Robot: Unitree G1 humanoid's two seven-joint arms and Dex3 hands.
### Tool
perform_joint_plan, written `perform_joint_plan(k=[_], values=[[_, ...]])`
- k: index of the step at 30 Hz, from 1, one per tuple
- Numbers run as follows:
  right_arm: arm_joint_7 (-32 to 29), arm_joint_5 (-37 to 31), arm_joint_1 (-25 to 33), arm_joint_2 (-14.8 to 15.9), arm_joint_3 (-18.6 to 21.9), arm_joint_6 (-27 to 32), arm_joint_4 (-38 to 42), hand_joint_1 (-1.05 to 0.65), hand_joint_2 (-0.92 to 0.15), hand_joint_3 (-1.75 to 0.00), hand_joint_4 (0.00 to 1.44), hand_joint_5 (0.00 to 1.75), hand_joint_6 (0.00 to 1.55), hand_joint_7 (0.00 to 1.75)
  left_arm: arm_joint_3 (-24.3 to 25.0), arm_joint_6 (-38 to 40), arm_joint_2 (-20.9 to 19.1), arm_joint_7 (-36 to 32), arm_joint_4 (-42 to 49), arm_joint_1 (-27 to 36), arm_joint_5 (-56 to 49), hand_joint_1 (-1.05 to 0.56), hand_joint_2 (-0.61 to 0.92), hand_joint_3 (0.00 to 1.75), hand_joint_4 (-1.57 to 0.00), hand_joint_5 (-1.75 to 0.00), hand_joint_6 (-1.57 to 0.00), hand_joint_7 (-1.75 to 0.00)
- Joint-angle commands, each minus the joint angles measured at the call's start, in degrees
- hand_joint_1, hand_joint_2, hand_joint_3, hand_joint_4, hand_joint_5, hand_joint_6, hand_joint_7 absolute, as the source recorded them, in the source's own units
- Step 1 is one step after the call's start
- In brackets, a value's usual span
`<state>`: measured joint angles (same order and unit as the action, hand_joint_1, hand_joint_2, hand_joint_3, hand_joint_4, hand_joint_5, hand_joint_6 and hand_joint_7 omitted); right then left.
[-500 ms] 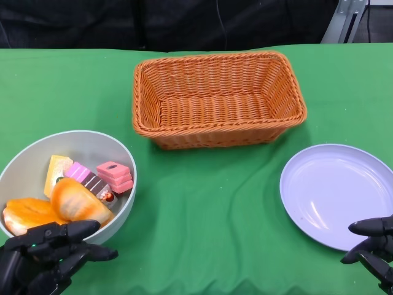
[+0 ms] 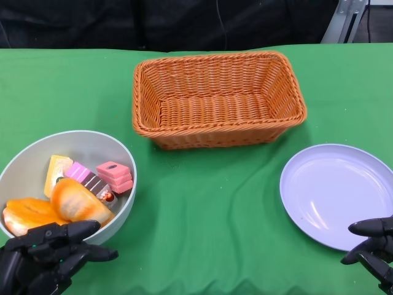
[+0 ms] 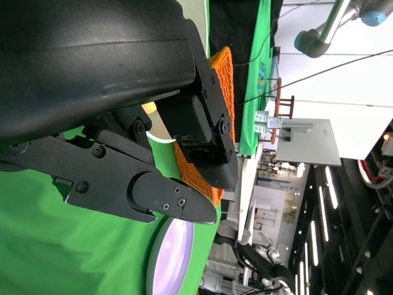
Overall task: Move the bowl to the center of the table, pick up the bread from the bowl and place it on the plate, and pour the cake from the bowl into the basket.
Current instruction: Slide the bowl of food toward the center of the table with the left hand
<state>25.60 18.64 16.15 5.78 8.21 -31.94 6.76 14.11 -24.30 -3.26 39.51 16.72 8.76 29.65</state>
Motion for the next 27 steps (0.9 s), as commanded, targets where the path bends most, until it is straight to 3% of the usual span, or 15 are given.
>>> perform_joint_plan(k=[1,18,27], values=[[-0.11,0.08,-0.3,0.34,0.64,-0.39,0.54,-0.3,-0.92,-0.12,0.72,1.25,0.68,0.79,0.61,-1.0,-0.41,0.56,0.92,-0.55,-0.03,-0.43,0.92,0.03,-0.98,-0.5,-1.12,0.0],[0.21,-0.09,-0.67,0.42,0.65,-1.45,1.55,-0.31,-0.92,-0.13,0.73,1.25,0.68,0.79,0.67,-2.04,-0.66,0.41,1.57,-0.77,-0.6,-0.45,0.92,0.03,-0.99,-0.5,-1.13,-0.01],[0.94,0.55,-1.09,0.52,0.82,-1.08,2.12,-0.3,-0.92,-0.13,0.73,1.25,0.68,0.8,0.74,-0.54,0.13,-2.94,-4.84,0.34,-0.27,-0.48,0.92,0.01,-1.0,-0.49,-1.14,0.0]])
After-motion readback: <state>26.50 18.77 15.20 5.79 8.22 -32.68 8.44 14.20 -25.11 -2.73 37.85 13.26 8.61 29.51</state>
